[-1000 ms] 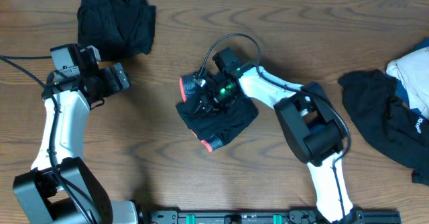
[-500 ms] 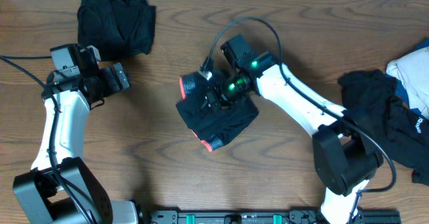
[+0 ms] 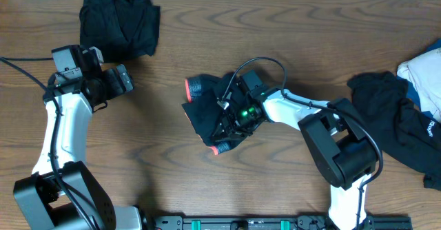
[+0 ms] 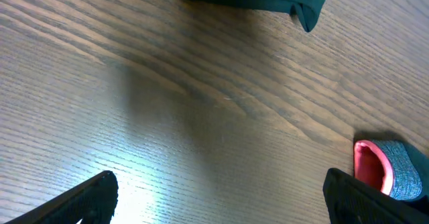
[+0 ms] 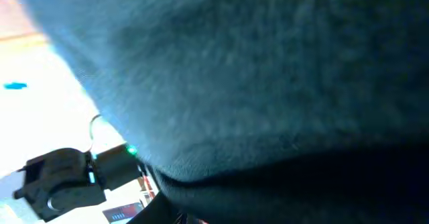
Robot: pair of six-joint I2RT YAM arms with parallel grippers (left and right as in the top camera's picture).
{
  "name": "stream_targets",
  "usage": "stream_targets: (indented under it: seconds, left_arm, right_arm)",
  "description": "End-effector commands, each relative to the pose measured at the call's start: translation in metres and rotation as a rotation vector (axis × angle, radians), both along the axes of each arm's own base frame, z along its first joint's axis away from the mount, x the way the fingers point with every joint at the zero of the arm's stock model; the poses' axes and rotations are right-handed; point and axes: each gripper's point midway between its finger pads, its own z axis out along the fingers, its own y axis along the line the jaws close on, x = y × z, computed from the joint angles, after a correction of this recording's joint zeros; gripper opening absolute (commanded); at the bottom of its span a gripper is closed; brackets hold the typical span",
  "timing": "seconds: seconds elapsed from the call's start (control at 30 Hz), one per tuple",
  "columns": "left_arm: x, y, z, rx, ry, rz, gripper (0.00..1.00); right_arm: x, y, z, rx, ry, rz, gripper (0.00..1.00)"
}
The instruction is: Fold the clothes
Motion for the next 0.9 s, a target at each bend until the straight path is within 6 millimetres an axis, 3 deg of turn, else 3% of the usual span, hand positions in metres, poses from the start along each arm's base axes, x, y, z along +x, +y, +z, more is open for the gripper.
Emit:
stream_targets:
  seconds: [0.0,0.1,0.2,0.3,0.43,0.6,0.8,0.87]
  left_arm:
    - [0.001,0.003,0.011,0.004,-0.016,0.014,0.98]
    - [-0.002,-0.001,0.009,-0.017,-0.001,0.005,0.98]
    - [-0.003,-0.017,0.011,-0.093,-0.010,-0.041,0.98]
    - [-0.008,-0.044,0.015,-0.227,-0.011,-0.120,0.98]
    - [-0.028,-0.072,0.017,-0.375,0.050,-0.178,0.98]
    - [-0.055,-0.094,0.004,-0.459,0.155,-0.202,0.98]
    - [-0.068,-0.149,0.017,-0.699,0.054,-0.420,0.98]
    - [-0.068,-0.156,0.014,-0.705,0.034,-0.455,0.98]
  right_arm:
    - [0.012,-0.001,0.008,0.023,-0.005,-0.031,0.22]
    - [0.023,0.006,0.034,0.072,-0.094,-0.013,0.33]
    - [0.033,0.010,0.067,0.122,-0.194,0.009,0.71]
    - [0.040,0.011,0.099,0.162,-0.269,0.008,0.85]
    - [0.058,-0.002,0.126,0.173,-0.351,-0.043,0.91]
    - [0.094,-0.039,0.144,0.155,-0.441,-0.158,0.97]
    - [0.128,-0.082,0.158,0.189,-0.475,-0.268,0.98]
    - [0.138,-0.100,0.156,0.165,-0.486,-0.313,0.98]
